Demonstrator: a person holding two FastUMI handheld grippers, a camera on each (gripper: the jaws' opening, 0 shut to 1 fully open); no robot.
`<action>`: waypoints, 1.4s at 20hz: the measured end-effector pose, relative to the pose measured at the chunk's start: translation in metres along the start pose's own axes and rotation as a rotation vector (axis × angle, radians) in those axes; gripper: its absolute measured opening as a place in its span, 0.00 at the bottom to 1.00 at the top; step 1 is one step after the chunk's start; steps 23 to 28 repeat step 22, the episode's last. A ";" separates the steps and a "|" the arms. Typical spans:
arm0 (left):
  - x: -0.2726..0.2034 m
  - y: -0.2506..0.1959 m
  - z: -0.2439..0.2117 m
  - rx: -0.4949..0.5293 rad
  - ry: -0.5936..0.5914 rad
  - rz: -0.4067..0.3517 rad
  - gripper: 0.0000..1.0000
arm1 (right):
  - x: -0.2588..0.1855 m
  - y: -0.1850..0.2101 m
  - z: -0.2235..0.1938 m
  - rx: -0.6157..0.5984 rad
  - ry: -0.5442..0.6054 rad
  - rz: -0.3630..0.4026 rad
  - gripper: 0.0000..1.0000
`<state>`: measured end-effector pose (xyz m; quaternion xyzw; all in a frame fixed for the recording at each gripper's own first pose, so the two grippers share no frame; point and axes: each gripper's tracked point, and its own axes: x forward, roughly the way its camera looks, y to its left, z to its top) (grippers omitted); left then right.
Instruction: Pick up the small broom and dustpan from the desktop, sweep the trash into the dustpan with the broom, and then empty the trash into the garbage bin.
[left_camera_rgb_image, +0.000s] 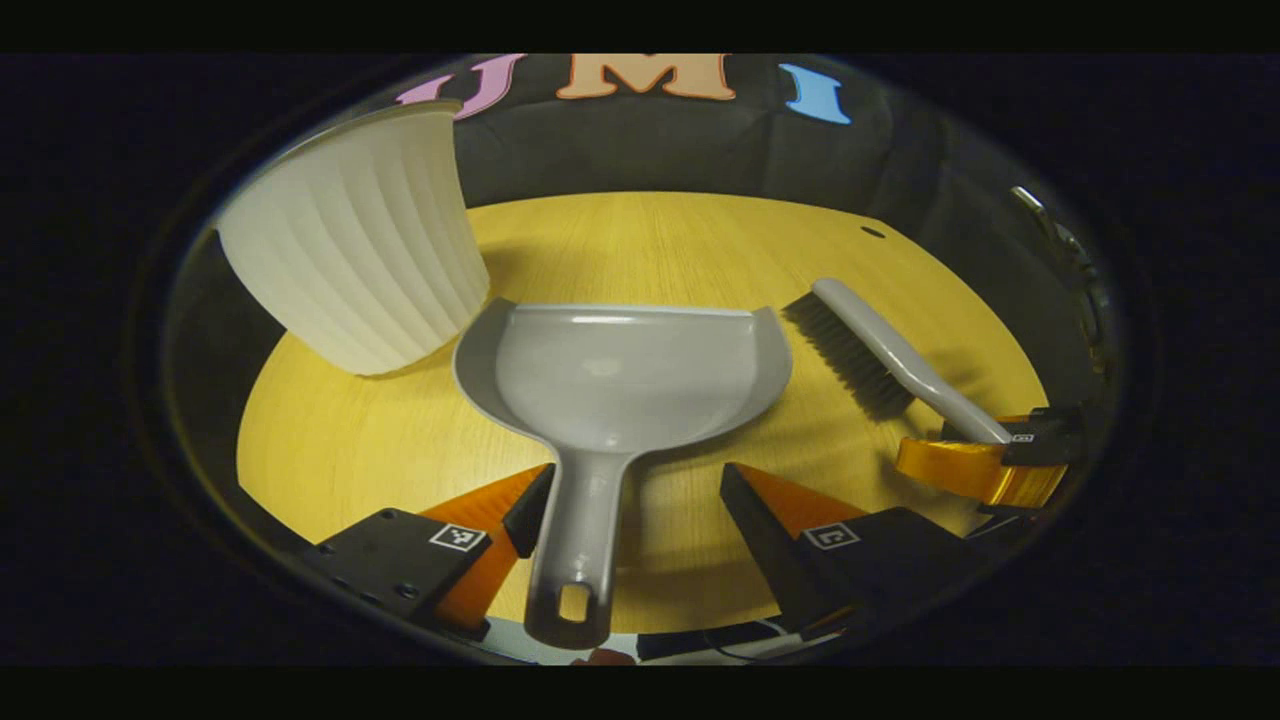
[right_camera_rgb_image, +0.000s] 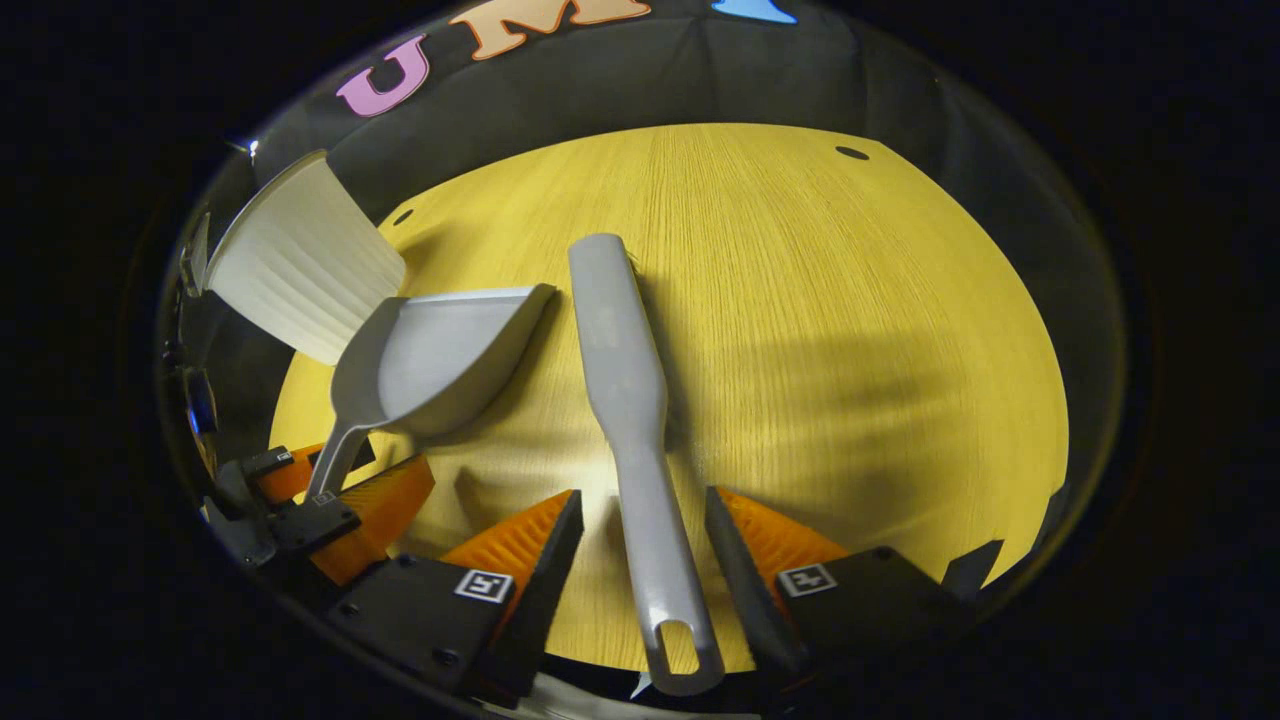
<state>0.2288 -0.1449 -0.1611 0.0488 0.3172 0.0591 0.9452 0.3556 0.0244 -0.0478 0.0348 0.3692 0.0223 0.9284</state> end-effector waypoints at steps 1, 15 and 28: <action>-0.008 0.001 0.009 0.005 -0.035 0.007 0.99 | -0.008 0.000 0.005 -0.004 -0.024 0.007 0.97; -0.262 0.023 0.197 -0.117 -0.970 0.133 0.93 | -0.323 0.039 0.125 -0.198 -1.078 0.044 0.98; -0.286 0.017 0.195 -0.104 -1.031 0.135 0.92 | -0.352 0.070 0.091 -0.145 -1.133 0.144 0.98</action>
